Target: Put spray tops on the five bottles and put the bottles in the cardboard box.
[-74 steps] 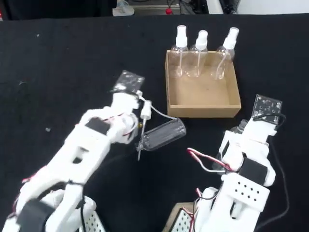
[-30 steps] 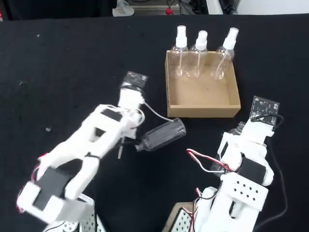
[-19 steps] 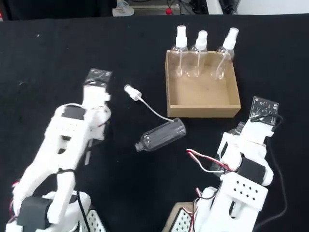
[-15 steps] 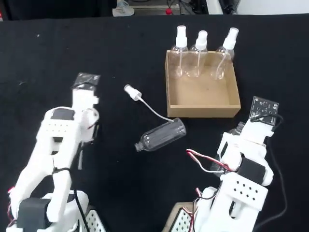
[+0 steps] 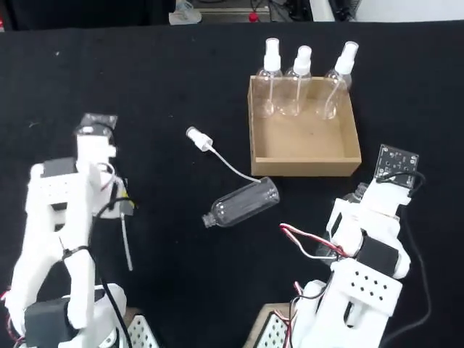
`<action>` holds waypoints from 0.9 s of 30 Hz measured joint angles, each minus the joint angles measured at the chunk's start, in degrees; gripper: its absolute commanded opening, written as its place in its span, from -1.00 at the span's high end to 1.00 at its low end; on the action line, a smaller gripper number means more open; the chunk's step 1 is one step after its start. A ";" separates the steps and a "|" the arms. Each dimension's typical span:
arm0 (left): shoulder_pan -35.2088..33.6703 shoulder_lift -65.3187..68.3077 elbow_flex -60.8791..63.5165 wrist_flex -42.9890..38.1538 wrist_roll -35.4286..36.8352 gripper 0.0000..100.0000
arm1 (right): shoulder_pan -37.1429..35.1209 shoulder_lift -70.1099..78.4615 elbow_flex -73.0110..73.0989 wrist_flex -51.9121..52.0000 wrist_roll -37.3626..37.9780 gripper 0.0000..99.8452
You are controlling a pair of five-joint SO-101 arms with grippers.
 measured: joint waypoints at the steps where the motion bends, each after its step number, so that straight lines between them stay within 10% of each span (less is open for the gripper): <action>1: -0.09 0.44 -2.20 1.41 -0.18 0.51 | 0.00 0.00 0.00 0.00 0.00 0.98; 27: 1.49 42.81 -33.41 7.56 1.93 0.51 | 0.00 0.00 0.00 0.00 0.00 0.98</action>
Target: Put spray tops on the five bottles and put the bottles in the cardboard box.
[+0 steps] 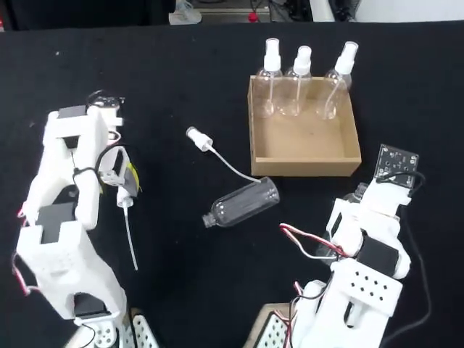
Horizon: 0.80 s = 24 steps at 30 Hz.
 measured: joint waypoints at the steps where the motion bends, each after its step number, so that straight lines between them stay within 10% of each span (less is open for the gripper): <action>1: 0.09 0.88 -0.44 0.00 0.00 0.51 | 0.00 0.00 0.00 0.00 0.00 0.98; 6: 0.18 4.31 -2.20 -0.09 0.00 0.52 | 0.00 0.00 0.00 0.00 0.00 0.98; 11: 0.62 5.27 -2.46 0.18 0.09 0.94 | 0.00 0.00 0.00 0.00 0.00 0.98; 24: 0.70 5.36 -13.71 14.86 0.09 0.94 | -0.88 0.00 0.00 0.00 -0.09 0.98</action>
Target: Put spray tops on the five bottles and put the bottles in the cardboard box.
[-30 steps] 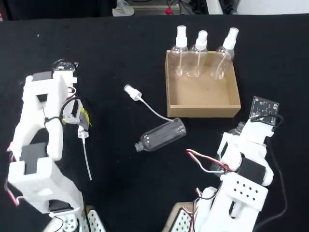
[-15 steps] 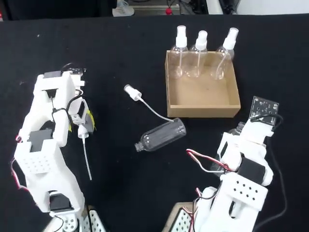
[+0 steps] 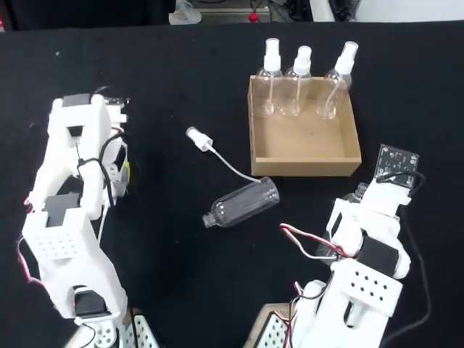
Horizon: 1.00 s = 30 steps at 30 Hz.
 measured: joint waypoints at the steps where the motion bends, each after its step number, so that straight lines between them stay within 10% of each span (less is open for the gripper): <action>1: 0.00 0.00 -1.14 1.05 0.00 0.94 | -1.14 0.00 0.00 0.00 0.09 0.98; 14: 0.00 -22.15 22.07 -11.96 5.36 0.94 | -17.76 0.00 -1.14 0.88 0.09 0.98; 23: 3.60 -43.25 33.49 -27.16 17.85 0.94 | -41.93 0.00 -9.32 0.79 0.09 0.98; 30: 4.22 -50.81 33.58 -33.49 26.02 0.94 | -55.82 0.00 -7.38 -16.97 0.00 0.98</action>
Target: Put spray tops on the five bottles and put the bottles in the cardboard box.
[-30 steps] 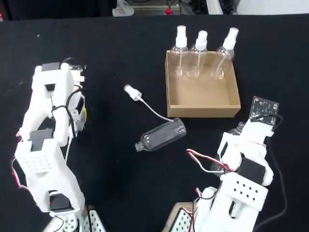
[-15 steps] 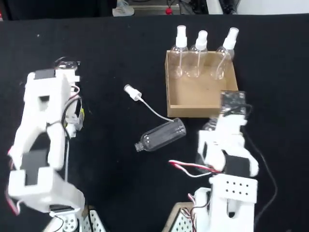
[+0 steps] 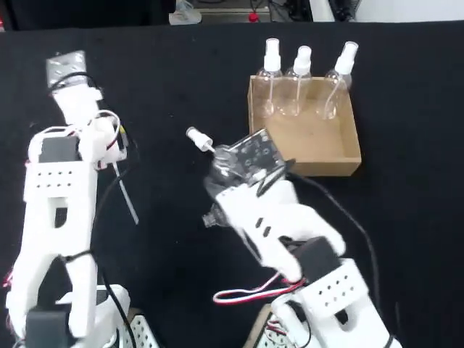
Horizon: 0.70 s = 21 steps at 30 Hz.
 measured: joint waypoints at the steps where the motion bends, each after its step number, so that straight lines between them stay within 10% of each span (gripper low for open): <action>1: 0.09 -0.97 0.00 -1.14 0.79 0.94 | -1.05 0.00 0.97 -3.87 0.00 0.98; 13: 0.88 -13.45 0.53 -17.49 14.15 0.94 | -2.90 0.00 13.63 -26.73 -5.98 0.98; 21: 9.93 -18.73 -0.44 -23.82 9.49 0.94 | -2.90 0.00 18.55 -30.77 -6.51 0.98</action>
